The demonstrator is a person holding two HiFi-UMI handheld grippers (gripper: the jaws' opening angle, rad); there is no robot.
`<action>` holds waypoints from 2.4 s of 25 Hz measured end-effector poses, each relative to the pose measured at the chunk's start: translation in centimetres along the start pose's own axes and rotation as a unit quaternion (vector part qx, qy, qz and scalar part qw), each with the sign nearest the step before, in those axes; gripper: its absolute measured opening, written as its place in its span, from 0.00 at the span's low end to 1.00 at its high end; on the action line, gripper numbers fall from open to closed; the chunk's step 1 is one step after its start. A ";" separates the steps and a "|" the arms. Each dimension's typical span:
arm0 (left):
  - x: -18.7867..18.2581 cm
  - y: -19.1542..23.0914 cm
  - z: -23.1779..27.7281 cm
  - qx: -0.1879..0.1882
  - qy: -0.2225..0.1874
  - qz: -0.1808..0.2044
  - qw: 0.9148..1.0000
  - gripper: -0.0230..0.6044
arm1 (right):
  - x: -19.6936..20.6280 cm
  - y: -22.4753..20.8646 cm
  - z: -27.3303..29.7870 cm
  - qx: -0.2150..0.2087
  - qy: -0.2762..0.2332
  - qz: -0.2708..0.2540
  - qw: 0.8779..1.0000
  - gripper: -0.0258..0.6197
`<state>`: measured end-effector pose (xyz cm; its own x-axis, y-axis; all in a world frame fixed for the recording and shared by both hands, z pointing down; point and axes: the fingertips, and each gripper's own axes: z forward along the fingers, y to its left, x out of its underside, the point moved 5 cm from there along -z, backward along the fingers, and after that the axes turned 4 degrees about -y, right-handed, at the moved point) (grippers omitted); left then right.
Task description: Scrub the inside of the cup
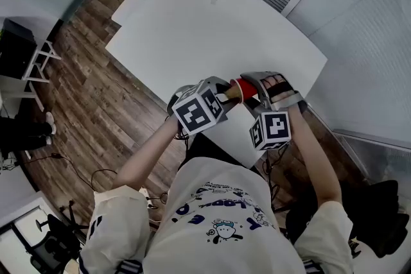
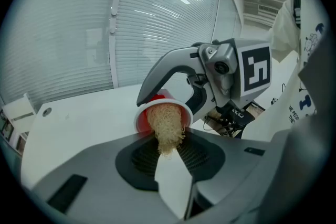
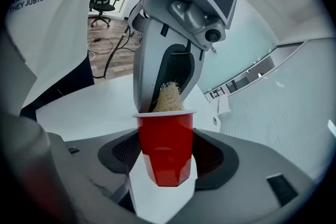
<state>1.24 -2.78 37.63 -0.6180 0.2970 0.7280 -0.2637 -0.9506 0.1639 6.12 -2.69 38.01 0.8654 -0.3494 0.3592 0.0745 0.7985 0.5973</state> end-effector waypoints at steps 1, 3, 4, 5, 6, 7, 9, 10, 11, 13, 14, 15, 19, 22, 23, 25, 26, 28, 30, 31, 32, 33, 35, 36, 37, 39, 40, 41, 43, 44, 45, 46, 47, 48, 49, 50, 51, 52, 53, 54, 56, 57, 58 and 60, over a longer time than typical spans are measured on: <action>0.1 0.0 0.1 -0.003 0.006 0.006 1.000 0.22 | 0.0 0.1 0.1 -0.003 -0.003 0.004 1.000 0.50; 0.2 0.0 0.2 -0.008 0.013 0.021 1.000 0.22 | 0.1 0.3 0.3 -0.012 -0.007 0.013 1.000 0.50; 0.2 -0.2 0.3 -0.010 0.014 0.030 0.999 0.22 | 0.1 0.4 0.2 -0.017 -0.007 0.019 1.000 0.50; 0.2 -0.3 0.4 -0.012 0.014 0.041 0.999 0.22 | 0.2 0.5 0.1 -0.022 -0.007 0.028 0.999 0.50; 0.1 -0.5 0.5 -0.013 0.013 0.054 0.998 0.22 | 0.2 0.6 0.0 -0.027 -0.008 0.038 0.999 0.50; 0.1 -0.5 0.4 -0.016 0.013 0.067 0.998 0.22 | 0.1 0.5 0.0 -0.031 -0.010 0.047 0.998 0.50; 0.2 -0.6 0.1 -0.022 0.015 0.095 0.995 0.22 | -0.2 0.4 0.0 -0.040 -0.015 0.063 0.997 0.50; 0.3 -0.7 0.0 -0.027 0.019 0.110 0.993 0.22 | -0.3 0.4 0.0 -0.045 -0.018 0.069 0.996 0.50; 0.3 -0.7 0.0 -0.032 0.023 0.125 0.991 0.22 | -0.4 0.4 0.0 -0.050 -0.021 0.075 0.996 0.50; 0.2 -0.9 0.1 -0.042 0.034 0.151 0.987 0.22 | -0.3 0.5 0.0 -0.057 -0.025 0.089 0.994 0.50; 0.2 -0.9 0.2 -0.046 0.039 0.162 0.985 0.21 | -0.2 0.5 -0.1 -0.061 -0.028 0.096 0.993 0.50; 0.1 -0.9 0.3 -0.049 0.043 0.173 0.983 0.21 | -0.1 0.5 -0.1 -0.065 -0.030 0.104 0.992 0.50; 0.1 -1.2 0.3 -0.056 0.051 0.217 0.973 0.21 | 0.0 0.6 -0.3 -0.091 -0.045 0.145 0.984 0.50; -0.1 -1.3 -0.1 -0.065 0.054 0.247 0.965 0.21 | -0.1 0.3 -0.5 -0.120 -0.065 0.188 0.973 0.50; -0.3 -1.2 -0.2 -0.070 0.056 0.259 0.962 0.21 | -0.1 0.1 -0.5 -0.130 -0.073 0.202 0.968 0.50; -0.6 -1.3 -0.5 -0.077 0.060 0.282 0.954 0.21 | -0.2 -0.2 -0.9 -0.151 -0.085 0.227 0.958 0.50; -0.6 -1.6 -0.6 -0.079 0.062 0.294 0.951 0.21 | -0.3 -0.1 -1.0 -0.161 -0.091 0.238 0.954 0.50; -0.4 -2.2 -0.8 -0.083 0.070 0.318 0.942 0.21 | -0.7 0.3 -1.3 -0.178 -0.101 0.257 0.945 0.50; -0.3 -2.4 -0.8 -0.089 0.076 0.338 0.934 0.21 | -0.7 0.3 -1.4 -0.189 -0.108 0.269 0.938 0.50; -0.4 -2.3 -0.8 -0.090 0.077 0.344 0.932 0.21 | -0.7 0.1 -1.4 -0.193 -0.109 0.273 0.936 0.50; -0.4 -2.3 -0.7 -0.090 0.076 0.348 0.930 0.21 | -0.7 0.0 -1.4 -0.198 -0.110 0.277 0.934 0.50; -0.4 -2.2 -0.7 -0.087 0.074 0.350 0.930 0.21 | -0.7 0.0 -1.3 -0.203 -0.112 0.282 0.931 0.50; -0.3 -2.4 -0.6 -0.081 0.070 0.355 0.929 0.21 | -0.7 0.2 -1.4 -0.216 -0.114 0.295 0.924 0.50; -0.3 -2.5 -0.5 -0.079 0.069 0.360 0.927 0.21 | -0.6 0.3 -1.4 -0.223 -0.116 0.302 0.920 0.50; -0.3 -2.6 -0.5 -0.079 0.071 0.364 0.925 0.21 | -0.5 0.4 -1.4 -0.231 -0.118 0.311 0.914 0.50; -0.3 -2.8 -0.5 -0.079 0.074 0.372 0.922 0.21 | -0.3 0.6 -1.4 -0.250 -0.123 0.330 0.902 0.50; -0.4 -3.0 -0.4 -0.076 0.073 0.377 0.920 0.21 | -0.2 0.7 -1.4 -0.261 -0.126 0.342 0.894 0.50; -0.4 -3.2 -0.4 -0.076 0.072 0.383 0.918 0.21 | -0.2 0.8 -1.5 -0.270 -0.130 0.354 0.886 0.50; -0.5 -3.3 -0.5 -0.084 0.072 0.395 0.912 0.21 | -0.2 0.9 -1.6 -0.283 -0.139 0.376 0.871 0.50; -0.5 -3.3 -0.6 -0.088 0.072 0.399 0.910 0.21 | -0.2 0.9 -1.6 -0.287 -0.144 0.385 0.865 0.50; -0.6 -3.3 -0.6 -0.092 0.072 0.402 0.908 0.21 | -0.2 0.8 -1.6 -0.290 -0.148 0.393 0.860 0.50; -0.6 -3.2 -0.6 -0.094 0.071 0.403 0.908 0.21 | -0.1 0.8 -1.6 -0.292 -0.151 0.399 0.856 0.50; -0.7 -3.3 -0.6 -0.095 0.069 0.403 0.908 0.21 | -0.1 0.7 -1.7 -0.295 -0.154 0.405 0.852 0.50; -0.8 -3.3 -0.6 -0.095 0.067 0.405 0.907 0.21 | 0.0 0.7 -1.7 -0.298 -0.158 0.411 0.847 0.50; -0.9 -3.4 -0.7 -0.095 0.064 0.408 0.906 0.21 | 0.0 0.7 -1.8 -0.303 -0.162 0.418 0.841 0.50; -0.9 -3.5 -0.7 -0.097 0.063 0.413 0.904 0.21 | -0.1 0.7 -1.9 -0.308 -0.166 0.427 0.834 0.50; -0.9 -3.5 -0.8 -0.100 0.063 0.419 0.900 0.21 | -0.1 0.6 -1.9 -0.314 -0.171 0.436 0.826 0.50; -1.0 -3.4 -1.0 -0.104 0.063 0.427 0.896 0.21 | -0.1 0.5 -1.9 -0.319 -0.175 0.445 0.818 0.50; -1.1 -3.4 -1.1 -0.109 0.063 0.436 0.891 0.21 | -0.2 0.5 -2.0 -0.323 -0.180 0.455 0.810 0.50; -1.1 -3.5 -1.1 -0.114 0.062 0.447 0.885 0.21 | -0.2 0.4 -2.1 -0.327 -0.186 0.464 0.802 0.50; -1.3 -3.6 -1.2 -0.124 0.062 0.468 0.873 0.21 | -0.1 0.2 -2.2 -0.333 -0.197 0.483 0.786 0.50; -1.4 -3.7 -1.2 -0.128 0.062 0.476 0.868 0.21 | -0.1 0.2 -2.3 -0.334 -0.202 0.491 0.779 0.50; -1.4 -3.8 -1.2 -0.129 0.062 0.481 0.865 0.21 | 0.0 0.1 -2.3 -0.334 -0.207 0.498 0.773 0.50; -1.2 -3.9 -1.2 -0.128 0.065 0.481 0.865 0.21 | -0.1 0.0 -2.3 -0.333 -0.212 0.505 0.768 0.50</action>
<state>2.12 0.64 35.32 -0.7160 -0.5971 0.3618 0.2732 -0.7165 -0.6419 7.23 -1.49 36.35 0.4196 0.5978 0.6830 -0.1705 0.7910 -0.5876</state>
